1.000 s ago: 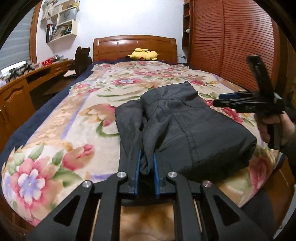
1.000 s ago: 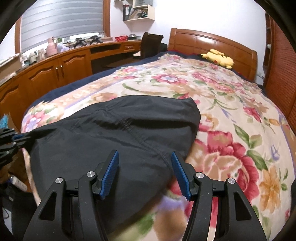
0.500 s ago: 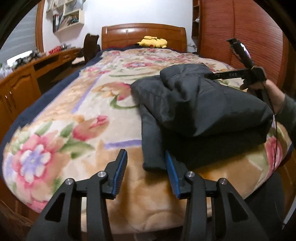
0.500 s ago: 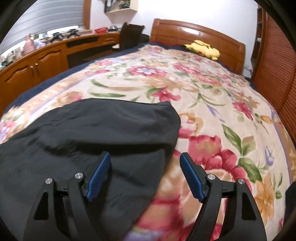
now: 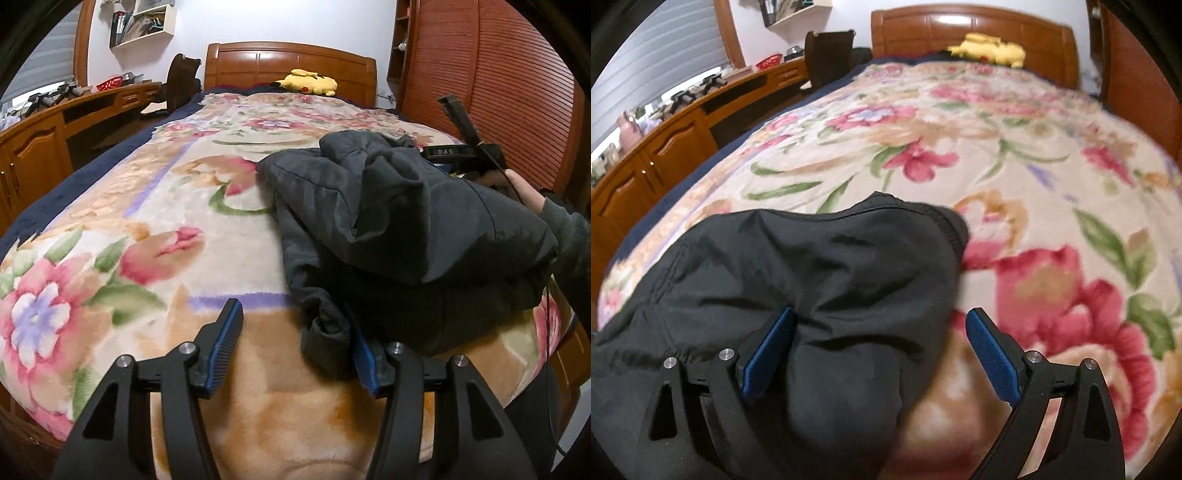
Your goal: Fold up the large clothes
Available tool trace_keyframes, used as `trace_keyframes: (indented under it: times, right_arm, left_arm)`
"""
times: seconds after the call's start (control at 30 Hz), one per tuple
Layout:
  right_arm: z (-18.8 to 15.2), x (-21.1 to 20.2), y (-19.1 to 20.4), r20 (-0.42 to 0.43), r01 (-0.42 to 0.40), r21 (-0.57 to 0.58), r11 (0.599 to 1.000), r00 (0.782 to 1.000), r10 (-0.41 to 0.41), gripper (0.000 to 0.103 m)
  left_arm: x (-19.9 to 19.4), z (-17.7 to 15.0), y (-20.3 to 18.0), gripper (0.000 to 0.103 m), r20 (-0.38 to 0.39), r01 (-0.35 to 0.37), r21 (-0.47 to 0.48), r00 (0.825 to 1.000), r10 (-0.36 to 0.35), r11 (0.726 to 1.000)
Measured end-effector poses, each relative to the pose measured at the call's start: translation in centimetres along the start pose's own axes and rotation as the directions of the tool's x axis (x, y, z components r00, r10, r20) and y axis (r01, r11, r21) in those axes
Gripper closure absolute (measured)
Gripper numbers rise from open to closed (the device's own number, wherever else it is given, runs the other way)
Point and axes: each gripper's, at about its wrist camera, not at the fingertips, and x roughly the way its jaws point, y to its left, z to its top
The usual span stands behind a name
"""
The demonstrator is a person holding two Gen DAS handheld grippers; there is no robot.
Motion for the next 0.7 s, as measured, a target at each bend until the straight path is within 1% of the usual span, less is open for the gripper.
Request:
trace_keyframes:
  times: [0.07, 0.1, 0.13, 0.17, 0.2, 0.23, 0.3, 0.33, 0.37, 0.4, 0.43, 0.5, 0.57, 0.63, 0.7]
  right_arm:
    - [0.0, 0.8, -0.2, -0.029, -0.04, 0.023, 0.999, 0.999, 0.04, 0.008]
    - [0.0, 1.4, -0.3, -0.058, -0.077, 0.046, 0.996, 0.995, 0.08, 0.01]
    - [-0.2, 1.7, -0.3, -0.076, -0.109, 0.059, 0.992, 0.991, 0.113, 0.013]
    - [-0.4, 1.9, 0.0, -0.09, -0.146, 0.068, 0.987, 0.984, 0.152, 0.018]
    - [-0.5, 1.8, 0.2, -0.088, -0.162, 0.062, 0.985, 0.982, 0.167, 0.021]
    - [-0.6, 1.7, 0.4, -0.082, -0.16, 0.055, 0.986, 0.983, 0.164, 0.024]
    - [-0.6, 1.4, 0.7, -0.079, -0.167, 0.046, 0.985, 0.982, 0.17, 0.033]
    - [-0.6, 1.2, 0.9, -0.078, -0.16, 0.039, 0.986, 0.984, 0.163, 0.036]
    - [-0.6, 0.9, 1.1, -0.078, -0.149, 0.029, 0.988, 0.986, 0.151, 0.041]
    - [-0.6, 0.8, 1.2, -0.075, -0.139, 0.02, 0.99, 0.987, 0.14, 0.046]
    - [-0.6, 0.5, 1.4, -0.07, -0.134, 0.01, 0.991, 0.988, 0.134, 0.048]
    - [-0.5, -0.1, 1.8, -0.053, -0.117, -0.009, 0.993, 0.992, 0.117, 0.057]
    - [-0.4, -0.6, 2.1, -0.04, -0.098, -0.018, 0.995, 0.994, 0.097, 0.062]
    - [-0.2, -1.6, 3.1, -0.01, -0.066, -0.052, 0.996, 0.998, 0.066, 0.067]
    - [0.2, -2.6, 4.2, 0.017, -0.049, -0.076, 0.996, 0.999, 0.051, 0.073]
  left_arm:
    - [0.0, 0.0, 0.1, 0.048, 0.003, 0.011, -0.003, 1.0, -0.011, 1.0]
    - [0.1, 0.0, 0.2, 0.049, 0.003, 0.018, -0.002, 1.0, -0.018, 1.0]
    - [0.1, 0.0, 0.3, 0.05, 0.003, 0.028, -0.003, 1.0, -0.028, 1.0]
    - [0.1, 0.0, 0.4, 0.053, 0.001, 0.043, -0.007, 0.999, -0.043, 0.999]
    - [0.1, 0.0, 0.5, 0.056, 0.001, 0.052, -0.008, 0.999, -0.052, 0.999]
    - [0.1, 0.0, 0.5, 0.058, 0.001, 0.06, -0.007, 0.998, -0.06, 0.998]
    - [0.0, 0.0, 0.3, 0.071, 0.0, 0.079, 0.0, 0.997, -0.079, 0.997]
    - [0.0, 0.0, 0.2, 0.074, -0.002, 0.089, -0.001, 0.996, -0.089, 0.996]
    - [0.0, 0.0, 0.0, 0.084, -0.004, 0.103, 0.001, 0.995, -0.103, 0.995]
    - [0.0, 0.0, -0.1, 0.088, -0.006, 0.114, -0.002, 0.993, -0.114, 0.993]
    - [-0.1, -0.1, -0.2, 0.09, -0.004, 0.111, -0.001, 0.994, -0.111, 0.994]
    - [-0.6, -0.3, -0.7, 0.095, 0.013, 0.099, 0.029, 0.995, -0.099, 0.995]
    - [-1.3, -0.4, -0.6, 0.097, 0.034, 0.099, 0.025, 0.994, -0.099, 0.995]
    - [-2.1, -0.2, -0.4, 0.097, 0.057, 0.105, 0.022, 0.993, -0.106, 0.994]
    - [-2.6, -0.1, -0.5, 0.098, 0.07, 0.09, 0.043, 0.993, -0.093, 0.995]
